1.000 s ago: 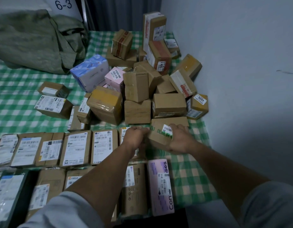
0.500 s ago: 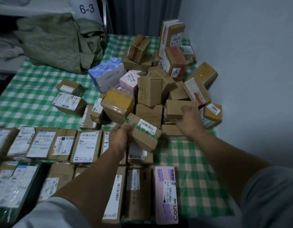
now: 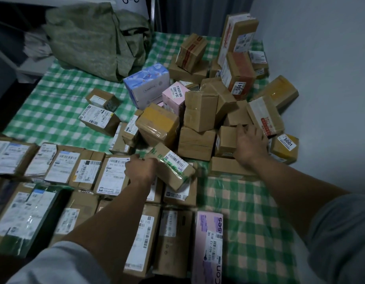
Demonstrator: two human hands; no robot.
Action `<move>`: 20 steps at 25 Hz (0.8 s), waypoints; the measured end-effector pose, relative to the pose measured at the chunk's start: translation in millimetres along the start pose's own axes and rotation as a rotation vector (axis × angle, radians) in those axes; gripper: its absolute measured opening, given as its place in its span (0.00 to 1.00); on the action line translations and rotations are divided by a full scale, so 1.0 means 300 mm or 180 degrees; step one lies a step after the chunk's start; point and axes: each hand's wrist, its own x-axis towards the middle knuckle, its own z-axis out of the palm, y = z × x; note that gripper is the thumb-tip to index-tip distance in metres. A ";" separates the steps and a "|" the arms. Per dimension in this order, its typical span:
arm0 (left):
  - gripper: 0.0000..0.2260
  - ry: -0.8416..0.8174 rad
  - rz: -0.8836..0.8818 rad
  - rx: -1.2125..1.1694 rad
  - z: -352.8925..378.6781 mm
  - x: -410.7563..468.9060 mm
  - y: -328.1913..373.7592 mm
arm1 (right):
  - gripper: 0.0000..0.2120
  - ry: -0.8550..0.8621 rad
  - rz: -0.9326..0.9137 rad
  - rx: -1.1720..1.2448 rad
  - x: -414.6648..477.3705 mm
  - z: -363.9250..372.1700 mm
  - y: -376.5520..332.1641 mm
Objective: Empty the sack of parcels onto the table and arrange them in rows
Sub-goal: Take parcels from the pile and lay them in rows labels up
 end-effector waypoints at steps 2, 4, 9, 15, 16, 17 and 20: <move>0.31 0.0174 0.0139 -0.0004 0.001 0.002 -0.003 | 0.39 0.0044 -0.0047 -0.0149 0.000 -0.005 0.003; 0.30 0.0268 0.0387 -0.0240 0.000 -0.008 0.008 | 0.33 0.0144 -0.0070 -0.0200 -0.007 -0.013 0.005; 0.22 0.0024 0.0740 -0.0534 0.011 -0.068 0.070 | 0.32 0.0106 0.0040 0.0053 -0.053 -0.042 0.019; 0.13 -0.0281 0.0697 -0.0705 -0.003 -0.132 0.070 | 0.42 0.0019 -0.0170 0.0097 -0.047 -0.031 -0.015; 0.11 -0.0300 0.0672 -0.0820 -0.001 -0.148 0.068 | 0.44 0.0003 -0.0207 0.0072 -0.040 -0.026 -0.030; 0.08 -0.0312 0.0640 -0.0906 0.008 -0.161 0.064 | 0.45 -0.0032 -0.0218 0.0065 -0.030 -0.019 -0.039; 0.07 -0.0468 0.0660 -0.0981 0.035 -0.191 0.059 | 0.45 -0.0075 -0.0127 0.0020 -0.003 0.001 -0.028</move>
